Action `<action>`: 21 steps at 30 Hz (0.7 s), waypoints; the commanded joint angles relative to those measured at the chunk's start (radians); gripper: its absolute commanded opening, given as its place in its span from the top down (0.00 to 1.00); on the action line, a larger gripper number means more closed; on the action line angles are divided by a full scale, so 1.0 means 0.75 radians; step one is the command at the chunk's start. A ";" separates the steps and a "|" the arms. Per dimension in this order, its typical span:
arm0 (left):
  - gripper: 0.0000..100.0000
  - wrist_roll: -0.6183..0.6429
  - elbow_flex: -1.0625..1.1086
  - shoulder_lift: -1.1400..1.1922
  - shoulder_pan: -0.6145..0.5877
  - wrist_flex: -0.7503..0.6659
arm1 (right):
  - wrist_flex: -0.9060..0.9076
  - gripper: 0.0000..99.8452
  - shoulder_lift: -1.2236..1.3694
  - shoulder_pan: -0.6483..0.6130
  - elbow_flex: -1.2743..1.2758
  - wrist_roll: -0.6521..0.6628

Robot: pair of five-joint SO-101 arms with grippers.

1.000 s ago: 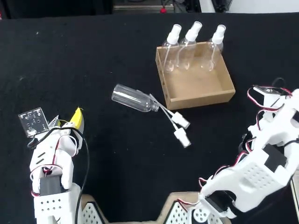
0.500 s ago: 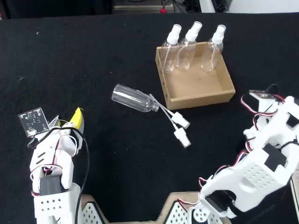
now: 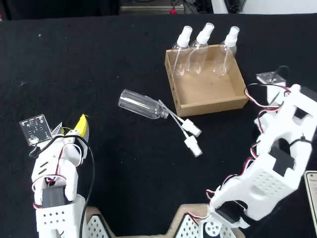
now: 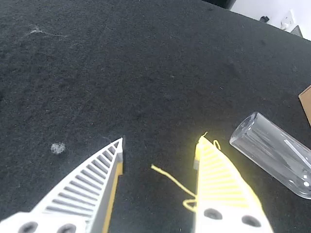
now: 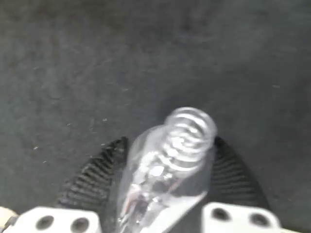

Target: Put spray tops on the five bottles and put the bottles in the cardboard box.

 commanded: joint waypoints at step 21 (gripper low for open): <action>0.77 -0.010 0.028 -0.018 -0.009 -0.025 | 0.074 0.71 0.187 0.094 -0.240 -0.010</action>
